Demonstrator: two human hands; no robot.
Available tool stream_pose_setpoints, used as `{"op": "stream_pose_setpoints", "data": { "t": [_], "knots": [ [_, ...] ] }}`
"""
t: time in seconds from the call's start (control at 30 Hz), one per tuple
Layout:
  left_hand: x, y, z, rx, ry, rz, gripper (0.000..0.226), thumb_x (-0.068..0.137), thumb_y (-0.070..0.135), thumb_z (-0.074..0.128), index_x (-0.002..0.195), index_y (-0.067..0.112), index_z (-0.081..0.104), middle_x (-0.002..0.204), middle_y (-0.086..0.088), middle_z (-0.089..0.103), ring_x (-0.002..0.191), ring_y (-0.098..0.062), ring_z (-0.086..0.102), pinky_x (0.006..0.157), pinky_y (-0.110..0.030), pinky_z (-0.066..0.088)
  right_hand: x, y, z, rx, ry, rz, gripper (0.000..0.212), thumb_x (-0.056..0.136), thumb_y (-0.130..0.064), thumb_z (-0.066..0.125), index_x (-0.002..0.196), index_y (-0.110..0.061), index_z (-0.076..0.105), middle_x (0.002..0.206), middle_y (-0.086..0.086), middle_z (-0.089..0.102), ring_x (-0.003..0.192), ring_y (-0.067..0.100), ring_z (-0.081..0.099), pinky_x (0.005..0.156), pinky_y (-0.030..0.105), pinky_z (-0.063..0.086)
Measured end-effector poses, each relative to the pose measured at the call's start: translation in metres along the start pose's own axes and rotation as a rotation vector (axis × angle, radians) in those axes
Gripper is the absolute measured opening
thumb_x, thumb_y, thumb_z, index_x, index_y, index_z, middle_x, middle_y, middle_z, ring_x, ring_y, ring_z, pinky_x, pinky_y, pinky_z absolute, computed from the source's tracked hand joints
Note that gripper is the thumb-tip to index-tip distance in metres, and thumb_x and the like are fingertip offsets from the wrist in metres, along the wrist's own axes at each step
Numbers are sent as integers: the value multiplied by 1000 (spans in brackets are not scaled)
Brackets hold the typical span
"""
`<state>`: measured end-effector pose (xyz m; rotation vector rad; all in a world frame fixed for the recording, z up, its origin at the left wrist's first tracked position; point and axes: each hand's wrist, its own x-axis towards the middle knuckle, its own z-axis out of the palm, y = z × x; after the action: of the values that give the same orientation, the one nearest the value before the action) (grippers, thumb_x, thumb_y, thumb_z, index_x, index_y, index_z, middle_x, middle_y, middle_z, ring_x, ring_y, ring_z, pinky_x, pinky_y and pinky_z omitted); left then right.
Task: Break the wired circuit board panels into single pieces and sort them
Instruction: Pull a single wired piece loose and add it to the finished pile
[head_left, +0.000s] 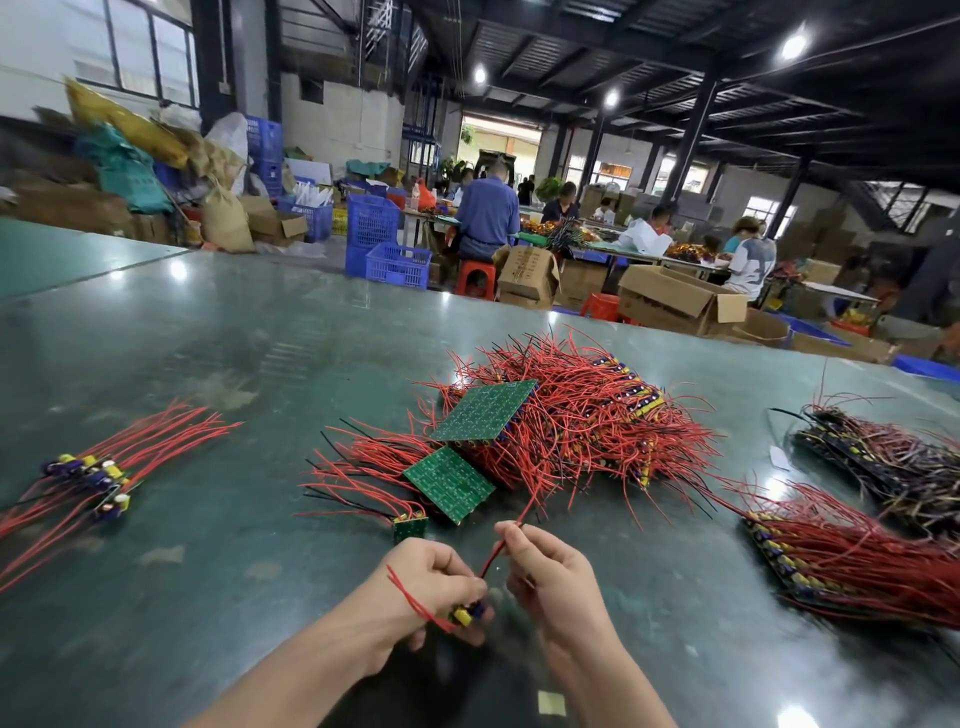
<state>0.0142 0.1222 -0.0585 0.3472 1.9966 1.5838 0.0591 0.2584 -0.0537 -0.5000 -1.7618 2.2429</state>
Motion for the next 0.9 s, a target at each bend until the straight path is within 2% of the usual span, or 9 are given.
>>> {"op": "stream_pose_setpoints", "data": {
  "t": [0.07, 0.13, 0.2, 0.3, 0.43, 0.57, 0.7, 0.8, 0.9],
  "knots": [
    [2, -3, 0, 0, 6, 6, 12, 87, 6, 61, 77, 9, 54, 71, -9, 74, 66, -26, 72, 33, -16, 26, -1, -2, -1, -76, 1, -46, 12, 83, -9, 67, 75, -11, 76, 50, -10, 50, 44, 2, 36, 44, 14, 31],
    [3, -5, 0, -46, 29, 17, 18, 84, -3, 61, 69, 4, 55, 63, -12, 70, 60, -32, 70, 42, -29, 49, -1, -3, -2, -102, -2, -108, 15, 87, -5, 63, 81, -12, 74, 49, -11, 49, 43, 2, 35, 43, 13, 29],
    [3, -5, 1, -43, 53, 24, 21, 82, -9, 61, 65, 1, 55, 58, -14, 68, 49, -29, 66, 48, -34, 56, 0, -5, -2, -116, 15, -155, 15, 89, -5, 61, 85, -12, 73, 48, -11, 49, 42, -1, 37, 43, 11, 30],
    [1, -6, 1, 0, 67, 42, 19, 80, -9, 61, 64, 1, 57, 58, -14, 69, 44, -24, 65, 42, -26, 50, 1, -6, -2, -140, 67, -200, 12, 87, -8, 63, 81, -12, 73, 51, -13, 57, 44, -4, 46, 46, 6, 34],
    [-2, -3, 2, 37, 81, 67, 14, 78, -6, 62, 66, 2, 60, 62, -16, 70, 48, -24, 67, 45, -27, 53, 3, -7, -6, -237, 87, -248, 15, 88, -7, 63, 77, -14, 72, 44, -15, 53, 43, -5, 46, 46, 5, 35],
    [-5, 1, 2, 23, 87, 70, 18, 79, -6, 62, 64, 2, 58, 61, -16, 69, 47, -25, 66, 45, -28, 52, 5, -6, -9, -371, 154, -340, 22, 86, -6, 65, 71, -21, 70, 53, -14, 61, 55, -4, 50, 56, 7, 39],
    [-9, 6, 4, 13, 2, 25, 14, 84, 1, 60, 71, 6, 56, 67, -11, 72, 54, -22, 70, 30, -16, 28, 3, -1, -9, -482, 216, -454, 22, 85, -6, 67, 72, -24, 69, 56, -12, 58, 52, -4, 48, 55, 10, 36],
    [-13, 7, 4, 28, -65, 1, 9, 86, 8, 58, 78, 10, 54, 75, -8, 74, 64, -22, 72, 30, -16, 20, 6, -3, -10, -397, 180, -406, 23, 85, -8, 67, 70, -25, 72, 60, -9, 64, 54, -3, 49, 56, 9, 39],
    [-15, 9, 3, -29, -160, -52, 10, 87, 10, 58, 80, 11, 51, 76, -8, 74, 63, -21, 71, 32, -15, 18, 6, -5, -9, -175, 73, -238, 19, 86, -13, 66, 75, -24, 77, 65, -13, 64, 55, -3, 45, 57, 14, 38]
  ]
}}
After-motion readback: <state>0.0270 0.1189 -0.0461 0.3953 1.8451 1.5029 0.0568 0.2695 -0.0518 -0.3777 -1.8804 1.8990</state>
